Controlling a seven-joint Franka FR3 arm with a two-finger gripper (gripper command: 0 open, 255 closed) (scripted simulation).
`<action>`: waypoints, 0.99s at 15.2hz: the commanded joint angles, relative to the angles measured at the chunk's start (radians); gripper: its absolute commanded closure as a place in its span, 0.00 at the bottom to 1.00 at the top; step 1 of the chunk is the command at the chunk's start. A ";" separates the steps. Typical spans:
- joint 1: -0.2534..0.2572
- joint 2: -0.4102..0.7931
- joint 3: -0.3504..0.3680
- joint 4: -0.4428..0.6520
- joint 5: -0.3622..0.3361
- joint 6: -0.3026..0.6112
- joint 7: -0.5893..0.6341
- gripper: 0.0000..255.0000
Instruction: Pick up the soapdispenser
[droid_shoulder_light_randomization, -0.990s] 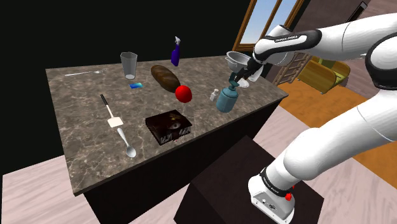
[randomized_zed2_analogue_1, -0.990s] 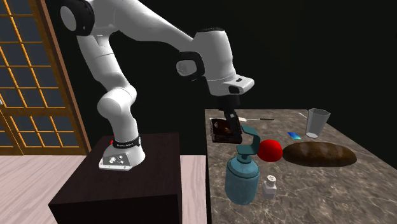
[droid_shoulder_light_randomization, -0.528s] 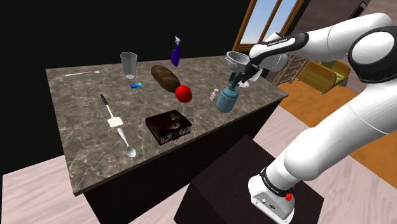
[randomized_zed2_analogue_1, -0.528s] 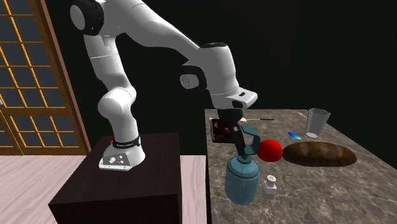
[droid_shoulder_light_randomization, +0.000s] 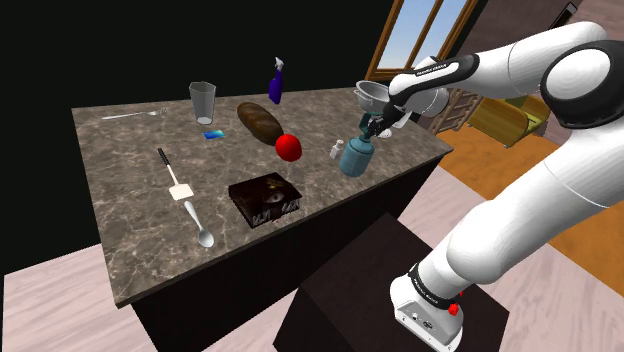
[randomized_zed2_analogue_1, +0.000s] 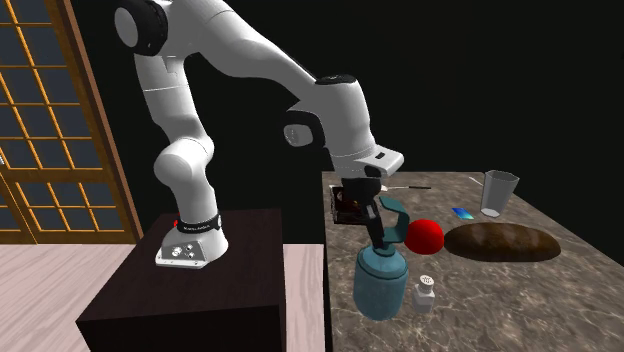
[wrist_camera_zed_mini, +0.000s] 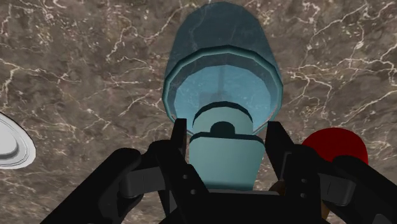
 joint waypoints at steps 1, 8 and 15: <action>0.000 0.001 -0.001 -0.001 0.000 0.000 0.000 1.00; -0.007 -0.026 0.004 0.018 -0.030 -0.041 0.023 1.00; -0.019 -0.079 0.020 0.068 -0.083 -0.134 0.070 1.00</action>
